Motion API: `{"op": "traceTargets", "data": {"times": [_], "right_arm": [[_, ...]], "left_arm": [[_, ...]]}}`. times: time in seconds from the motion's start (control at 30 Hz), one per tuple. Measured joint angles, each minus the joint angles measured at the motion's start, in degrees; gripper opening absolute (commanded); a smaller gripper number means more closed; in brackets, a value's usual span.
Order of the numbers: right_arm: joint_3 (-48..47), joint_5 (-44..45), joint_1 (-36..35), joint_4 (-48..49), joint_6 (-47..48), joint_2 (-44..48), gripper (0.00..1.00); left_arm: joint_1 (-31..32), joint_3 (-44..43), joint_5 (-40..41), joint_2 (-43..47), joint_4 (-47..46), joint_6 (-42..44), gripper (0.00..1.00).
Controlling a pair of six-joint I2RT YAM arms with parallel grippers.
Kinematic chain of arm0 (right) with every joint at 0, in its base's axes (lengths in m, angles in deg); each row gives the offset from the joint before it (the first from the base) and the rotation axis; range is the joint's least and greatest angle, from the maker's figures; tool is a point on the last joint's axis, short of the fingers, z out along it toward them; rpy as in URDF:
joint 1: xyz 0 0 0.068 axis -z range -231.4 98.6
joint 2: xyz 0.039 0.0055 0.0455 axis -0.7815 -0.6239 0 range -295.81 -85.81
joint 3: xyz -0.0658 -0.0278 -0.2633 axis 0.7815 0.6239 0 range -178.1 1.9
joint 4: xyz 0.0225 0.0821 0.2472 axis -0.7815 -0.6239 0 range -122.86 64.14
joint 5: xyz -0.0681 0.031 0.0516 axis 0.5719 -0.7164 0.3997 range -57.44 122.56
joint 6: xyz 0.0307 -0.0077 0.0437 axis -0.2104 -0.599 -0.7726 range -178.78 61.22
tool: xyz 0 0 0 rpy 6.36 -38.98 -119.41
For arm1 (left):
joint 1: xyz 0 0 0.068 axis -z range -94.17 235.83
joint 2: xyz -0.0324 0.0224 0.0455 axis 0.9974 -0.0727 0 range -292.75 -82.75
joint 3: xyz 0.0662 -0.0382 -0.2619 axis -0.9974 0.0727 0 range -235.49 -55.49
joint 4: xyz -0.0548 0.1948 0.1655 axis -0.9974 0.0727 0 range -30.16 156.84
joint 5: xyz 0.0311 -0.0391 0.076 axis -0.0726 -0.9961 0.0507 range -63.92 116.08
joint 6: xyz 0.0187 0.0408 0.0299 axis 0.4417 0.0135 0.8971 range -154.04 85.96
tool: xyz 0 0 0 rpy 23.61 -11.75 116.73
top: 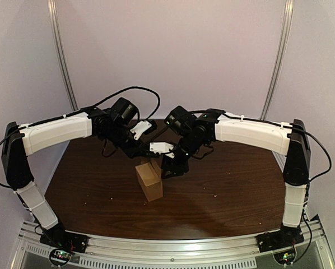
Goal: Fold the paper box
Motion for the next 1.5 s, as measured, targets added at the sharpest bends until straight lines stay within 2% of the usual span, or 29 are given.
{"op": "traceTargets", "data": {"times": [0.23, 0.47, 0.63, 0.9, 0.93, 1.03, 1.1, 1.3, 1.5], "right_arm": [[0.37, 2.36, -0.35, -4.07, 10.71, 4.11, 0.47], [-4.63, 7.08, -3.98, -10.16, 20.81, 5.16, 0.48], [-5.35, 9.92, -5.05, -11.19, 22.29, 5.16, 0.48], [-4.52, 10.75, -3.72, -11.08, 21.09, 5.16, 0.48], [-4.2, 10.75, -3.61, -11.08, 20.9, 5.16, 0.48], [-3.26, 10.73, -3.5, -11.08, 20.48, 5.16, 0.48], [-2.71, 10.54, -3.43, -11.08, 20.31, 5.16, 0.48], [-1.4, 9.35, -3.06, -10.82, 19.15, 5.16, 0.48], [-1.25, 9.11, -3.06, -8.61, 16.63, 5.14, 0.48]], "left_arm": [[0.0, -0.85, 0.02, -0.02, 2.05, 2.14, 0.0], [-0.04, -1.86, -0.24, -0.22, 4.2, 3.63, 0.01], [-0.07, -2.01, -0.33, -0.37, 4.59, 3.85, 0.16], [-0.07, -2.01, -0.35, -1.07, 4.63, 4.0, 0.2], [-0.07, -2.01, -0.35, -1.16, 4.63, 4.0, 0.24], [-0.07, -2.01, -0.17, -1.38, 4.57, 4.11, 0.26], [-0.07, -2.01, 0.09, -1.49, 4.46, 4.15, 0.24], [-0.07, -2.01, -0.13, -2.19, 4.24, 4.42, 0.08], [-0.07, -2.01, -1.09, -2.34, 4.24, 4.46, 0.01]]}}
